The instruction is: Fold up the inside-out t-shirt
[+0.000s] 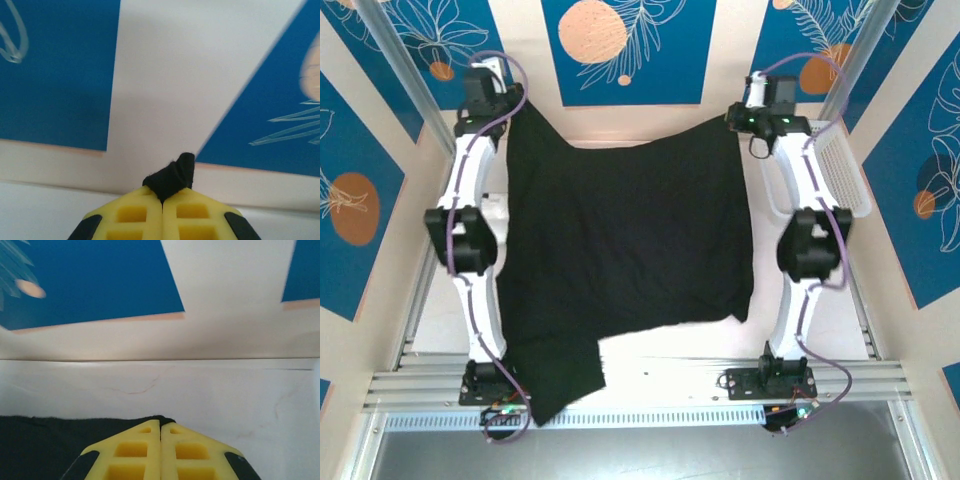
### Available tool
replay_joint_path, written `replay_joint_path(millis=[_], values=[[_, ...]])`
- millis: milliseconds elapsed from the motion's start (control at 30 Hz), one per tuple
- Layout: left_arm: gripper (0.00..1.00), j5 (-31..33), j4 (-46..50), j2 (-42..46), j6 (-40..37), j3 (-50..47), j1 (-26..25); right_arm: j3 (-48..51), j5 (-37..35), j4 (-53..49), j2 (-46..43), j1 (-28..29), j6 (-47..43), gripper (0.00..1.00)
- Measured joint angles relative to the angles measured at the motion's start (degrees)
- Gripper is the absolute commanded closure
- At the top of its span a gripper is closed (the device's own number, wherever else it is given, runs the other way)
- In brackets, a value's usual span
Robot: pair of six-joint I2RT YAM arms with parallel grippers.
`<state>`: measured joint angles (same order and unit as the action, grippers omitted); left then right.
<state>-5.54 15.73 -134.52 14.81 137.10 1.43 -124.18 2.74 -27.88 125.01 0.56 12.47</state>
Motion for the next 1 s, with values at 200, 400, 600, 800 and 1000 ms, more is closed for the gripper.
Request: replay_joint_path(millis=[200, 400, 600, 800, 1000], values=[[0.42, 0.4, 2.4, -9.9, 1.0, 5.0, -0.2, -16.1, -2.7, -10.7, 16.3, 0.4, 0.1, 0.65], [0.26, 1.0, 4.3, -0.7, 1.3, -4.6, -0.9, 6.5, -4.5, -9.9, 0.1, 1.7, -0.5, 0.60], [0.30, -0.8, -8.8, 27.3, 1.3, -42.2, -7.9, 36.1, -5.6, -6.9, -24.9, 6.4, 3.8, 0.58], [0.36, -8.3, -32.0, 43.6, -3.6, -76.0, -24.9, 64.7, -7.5, -7.4, -43.0, 12.4, 10.8, 0.57], [0.40, -13.2, -41.0, 42.0, -16.7, -91.1, -43.1, 78.9, -12.3, -9.5, -51.4, 11.5, 17.0, 0.56]])
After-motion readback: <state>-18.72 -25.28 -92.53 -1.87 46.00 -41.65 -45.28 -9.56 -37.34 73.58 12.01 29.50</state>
